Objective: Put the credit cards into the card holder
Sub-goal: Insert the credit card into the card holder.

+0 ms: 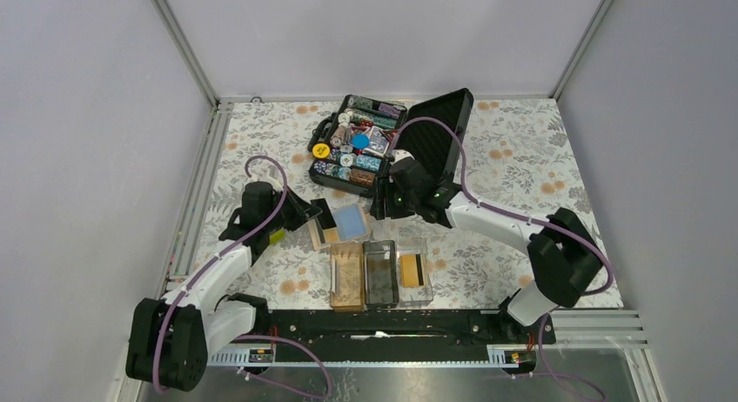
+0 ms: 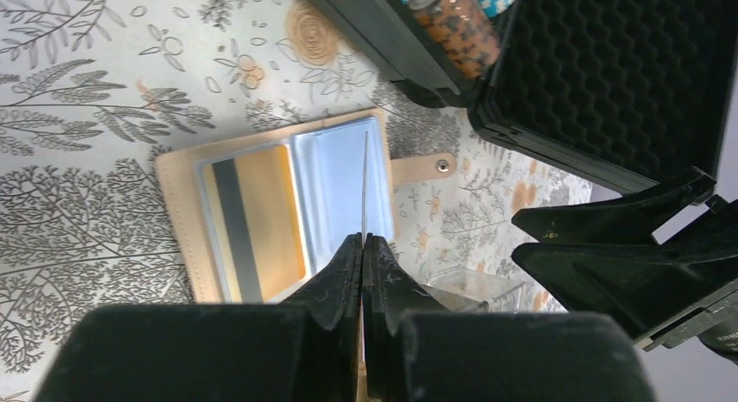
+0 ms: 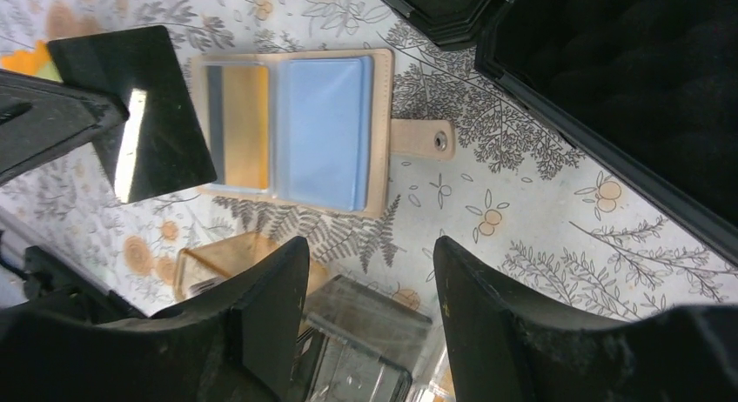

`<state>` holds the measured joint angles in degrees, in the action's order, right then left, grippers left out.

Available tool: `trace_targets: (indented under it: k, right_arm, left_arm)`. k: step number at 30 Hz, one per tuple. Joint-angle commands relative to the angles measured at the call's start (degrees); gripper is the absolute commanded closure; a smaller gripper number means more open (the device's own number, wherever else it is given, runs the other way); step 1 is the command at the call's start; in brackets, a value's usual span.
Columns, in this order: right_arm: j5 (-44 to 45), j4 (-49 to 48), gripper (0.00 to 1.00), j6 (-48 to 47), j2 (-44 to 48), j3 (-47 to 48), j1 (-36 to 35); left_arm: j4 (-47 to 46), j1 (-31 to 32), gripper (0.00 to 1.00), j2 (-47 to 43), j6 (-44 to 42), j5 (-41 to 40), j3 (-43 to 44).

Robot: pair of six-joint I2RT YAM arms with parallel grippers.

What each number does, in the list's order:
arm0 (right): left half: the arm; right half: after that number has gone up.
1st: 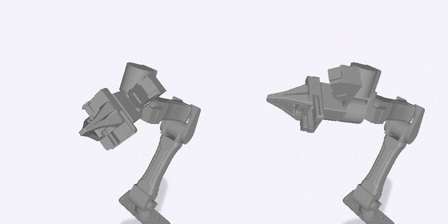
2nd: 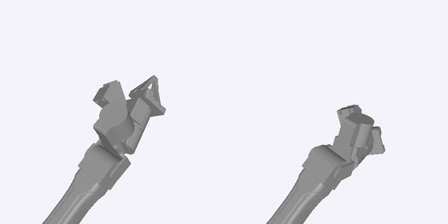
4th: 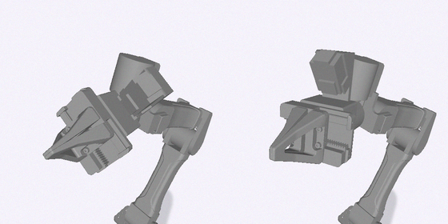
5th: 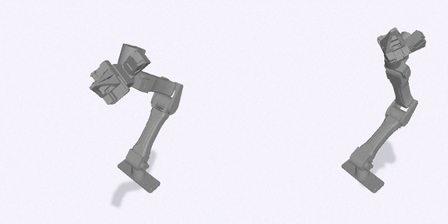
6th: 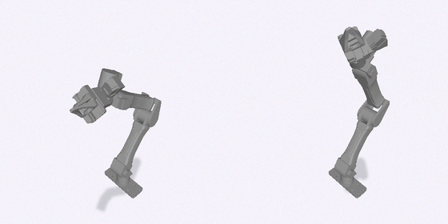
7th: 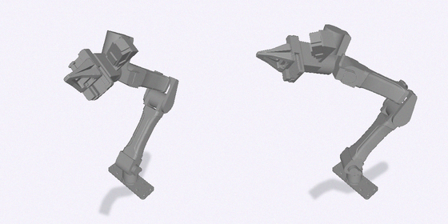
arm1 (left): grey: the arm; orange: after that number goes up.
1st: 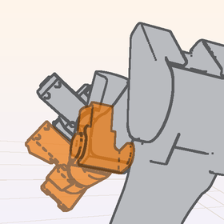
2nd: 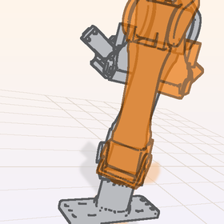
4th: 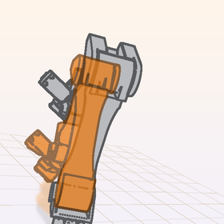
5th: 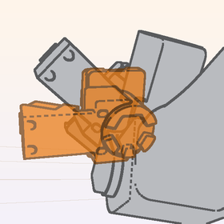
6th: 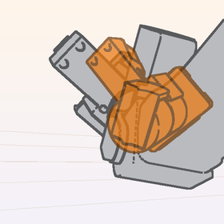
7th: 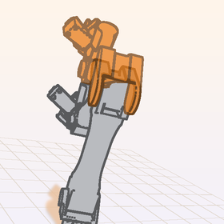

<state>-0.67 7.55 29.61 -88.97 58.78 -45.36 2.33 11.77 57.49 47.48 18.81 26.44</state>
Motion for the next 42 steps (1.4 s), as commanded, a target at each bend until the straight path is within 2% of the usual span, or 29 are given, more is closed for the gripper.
trace_targets:
  k: [1, 7, 15, 24, 42]
  right_arm:
    - [0.84, -0.33, 0.39, -1.7, -4.46, 2.94, -0.01]
    - [0.23, -5.15, 0.35, -0.9, -9.5, 3.27, 0.01]
    - [2.35, -9.84, 0.35, 0.8, -15.39, 4.33, -0.05]
    - [4.68, -11.71, 0.43, 2.67, -19.34, 5.96, 0.02]
    - [-1.91, -9.39, 0.56, 7.39, -22.53, 7.39, -4.18]
  left_arm:
    - [-7.01, -1.05, 1.0, 2.62, 0.46, -1.71, -1.47]
    - [-9.98, -1.92, 1.0, 4.98, 0.67, -0.93, -2.73]
    - [-11.82, -2.71, 1.0, 7.18, 0.08, -1.46, -3.93]
    - [-11.29, -4.18, 1.0, 7.18, -1.25, -3.47, -4.42]
    - [-13.25, -6.78, 1.0, 6.6, -0.27, -2.29, -6.12]
